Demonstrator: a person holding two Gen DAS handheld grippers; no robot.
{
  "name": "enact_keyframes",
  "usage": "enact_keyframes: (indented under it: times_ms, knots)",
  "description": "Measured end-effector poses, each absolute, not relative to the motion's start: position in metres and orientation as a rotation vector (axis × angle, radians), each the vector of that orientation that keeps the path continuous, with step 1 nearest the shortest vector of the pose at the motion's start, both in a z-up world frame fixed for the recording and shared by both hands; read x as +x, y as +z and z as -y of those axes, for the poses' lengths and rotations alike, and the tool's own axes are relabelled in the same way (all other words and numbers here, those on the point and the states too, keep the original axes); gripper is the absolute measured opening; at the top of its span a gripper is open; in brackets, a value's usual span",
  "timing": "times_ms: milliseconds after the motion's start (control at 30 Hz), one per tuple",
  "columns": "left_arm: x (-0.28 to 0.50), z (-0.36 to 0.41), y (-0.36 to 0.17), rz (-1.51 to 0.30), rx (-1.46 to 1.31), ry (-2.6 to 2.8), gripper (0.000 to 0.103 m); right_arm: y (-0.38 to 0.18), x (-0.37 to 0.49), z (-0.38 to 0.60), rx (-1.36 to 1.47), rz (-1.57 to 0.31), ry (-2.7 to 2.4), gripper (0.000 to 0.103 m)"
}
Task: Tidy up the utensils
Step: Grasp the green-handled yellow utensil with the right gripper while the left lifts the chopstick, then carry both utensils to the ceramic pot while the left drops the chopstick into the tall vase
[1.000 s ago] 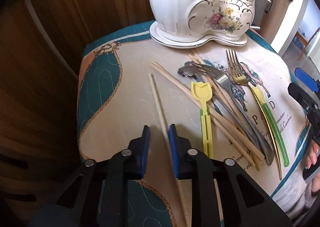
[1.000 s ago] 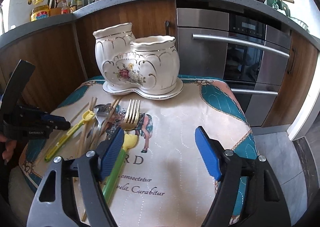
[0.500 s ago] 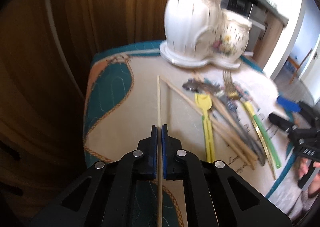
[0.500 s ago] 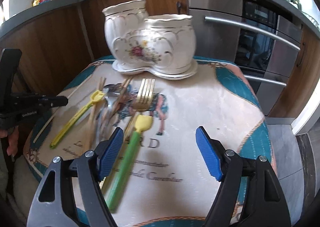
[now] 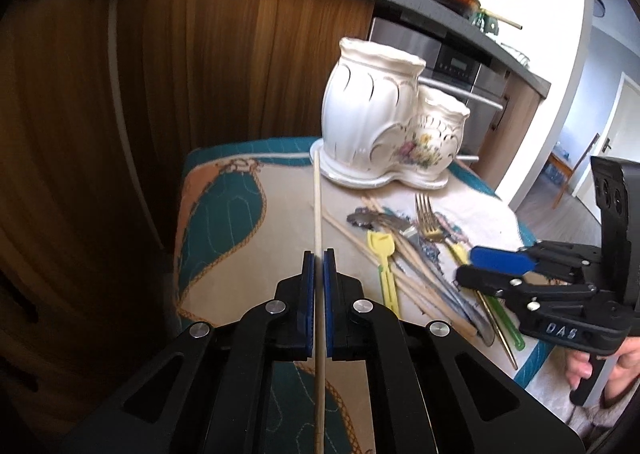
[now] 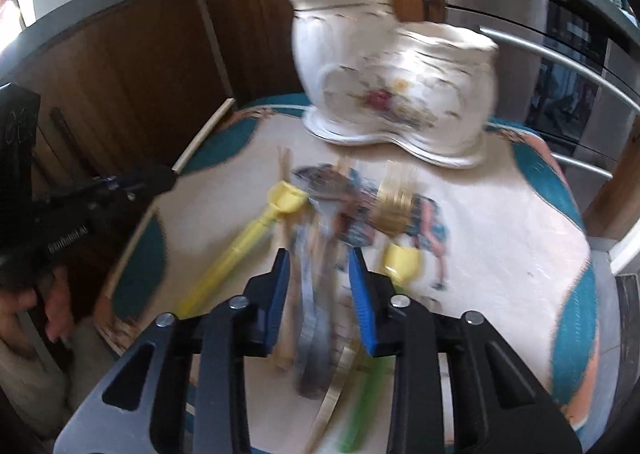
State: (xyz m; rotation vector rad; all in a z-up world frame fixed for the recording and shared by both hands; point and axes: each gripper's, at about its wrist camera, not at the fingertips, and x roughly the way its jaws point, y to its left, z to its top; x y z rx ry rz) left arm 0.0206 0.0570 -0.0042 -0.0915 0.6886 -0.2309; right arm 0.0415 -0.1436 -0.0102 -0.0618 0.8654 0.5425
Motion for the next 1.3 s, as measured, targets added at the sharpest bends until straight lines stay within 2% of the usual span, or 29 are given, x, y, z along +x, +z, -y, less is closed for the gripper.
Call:
enact_keyframes:
  times_ms: [233, 500, 567, 633, 733, 867, 1000, 1300]
  knots:
    - [0.021, -0.072, 0.003, -0.657, -0.139, -0.239, 0.005, -0.016, 0.044, 0.088, -0.109, -0.928, 0.591, 0.027]
    - [0.018, -0.076, 0.014, -0.623, -0.162, -0.253, 0.005, -0.037, 0.057, 0.068, -0.121, -1.020, 0.538, 0.026]
    - [0.018, -0.076, 0.015, -0.620, -0.162, -0.254, 0.005, -0.038, 0.063, 0.065, -0.114, -1.009, 0.521, 0.020]
    - [0.017, -0.077, 0.014, -0.619, -0.164, -0.254, 0.005, -0.039, 0.066, 0.068, -0.074, -1.008, 0.522, 0.008]
    - [0.016, -0.078, 0.014, -0.615, -0.169, -0.257, 0.005, -0.037, 0.064, 0.072, -0.037, -0.985, 0.550, 0.008]
    - [0.015, -0.079, 0.015, -0.596, -0.183, -0.271, 0.005, -0.022, 0.055, 0.086, 0.028, -0.911, 0.604, 0.008]
    - [0.012, -0.078, 0.022, -0.532, -0.208, -0.308, 0.005, 0.005, 0.043, 0.123, 0.111, -0.734, 0.615, 0.008]
    - [0.042, -0.064, 0.069, -0.334, -0.234, -0.301, 0.005, 0.067, 0.090, 0.197, 0.214, -0.420, 0.504, 0.008]
